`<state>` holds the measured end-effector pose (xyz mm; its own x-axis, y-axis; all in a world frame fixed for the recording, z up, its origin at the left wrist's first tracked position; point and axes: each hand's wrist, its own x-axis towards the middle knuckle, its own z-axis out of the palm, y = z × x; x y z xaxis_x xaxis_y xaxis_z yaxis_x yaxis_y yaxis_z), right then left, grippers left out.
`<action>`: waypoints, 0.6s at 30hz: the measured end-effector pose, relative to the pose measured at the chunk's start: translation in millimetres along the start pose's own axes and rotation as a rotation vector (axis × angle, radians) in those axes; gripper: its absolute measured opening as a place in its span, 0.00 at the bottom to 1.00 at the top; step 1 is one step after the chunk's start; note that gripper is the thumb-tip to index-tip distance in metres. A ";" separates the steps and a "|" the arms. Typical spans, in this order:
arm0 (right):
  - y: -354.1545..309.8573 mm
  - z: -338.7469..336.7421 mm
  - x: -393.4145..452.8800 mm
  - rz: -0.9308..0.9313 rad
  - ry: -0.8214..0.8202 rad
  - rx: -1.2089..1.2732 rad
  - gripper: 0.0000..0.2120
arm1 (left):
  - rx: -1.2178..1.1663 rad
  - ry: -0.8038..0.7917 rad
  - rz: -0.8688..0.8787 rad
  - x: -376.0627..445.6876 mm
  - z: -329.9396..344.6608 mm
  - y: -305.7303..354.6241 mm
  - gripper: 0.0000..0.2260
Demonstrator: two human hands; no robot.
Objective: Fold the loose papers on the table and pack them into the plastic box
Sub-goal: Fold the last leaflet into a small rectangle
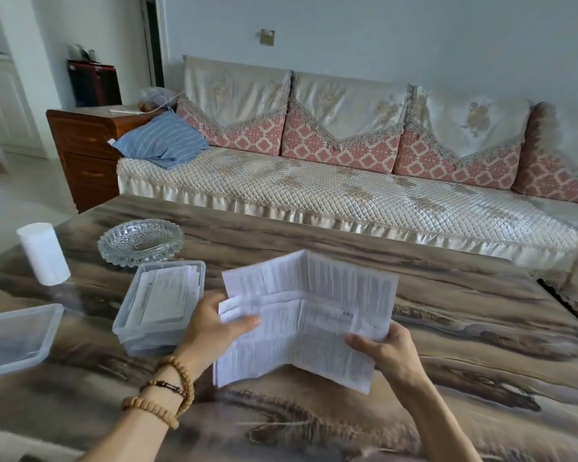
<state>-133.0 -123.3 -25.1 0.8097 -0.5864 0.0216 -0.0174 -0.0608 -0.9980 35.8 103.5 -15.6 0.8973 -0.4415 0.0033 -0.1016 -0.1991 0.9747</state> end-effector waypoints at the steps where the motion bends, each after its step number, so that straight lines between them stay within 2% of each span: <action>1: 0.7 0.8 0.1 -0.001 -0.001 -0.002 0.20 | 0.018 -0.011 -0.053 0.5 3.7 -7.3 0.13; 3: 2.9 2.0 1.8 -0.017 0.000 -0.005 0.17 | 0.035 -0.020 -0.146 -2.5 12.4 -17.8 0.13; 7: 4.5 3.1 4.2 -0.069 0.022 -0.013 0.10 | -0.013 0.055 -0.140 -3.5 28.3 -23.1 0.10; 10: 0.6 -5.0 6.4 -0.090 0.042 0.053 0.15 | -0.061 0.045 -0.094 3.2 28.4 -19.5 0.11; 13: 7.2 -15.4 9.0 -0.051 0.014 0.129 0.22 | -0.064 -0.079 -0.077 5.1 29.2 -19.7 0.11; 15: 13.9 -19.0 11.3 -0.006 -0.009 0.147 0.26 | -0.075 -0.105 -0.102 10.0 34.2 -26.1 0.12; 18: 17.7 -22.1 14.3 0.004 -0.017 0.138 0.26 | -0.084 -0.116 -0.130 18.7 43.1 -30.9 0.16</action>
<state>-134.7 -150.6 -41.2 0.8194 -0.5729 0.0178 0.0595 0.0542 -0.9968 37.2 63.7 -55.3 0.8446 -0.5155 -0.1447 0.0522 -0.1897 0.9805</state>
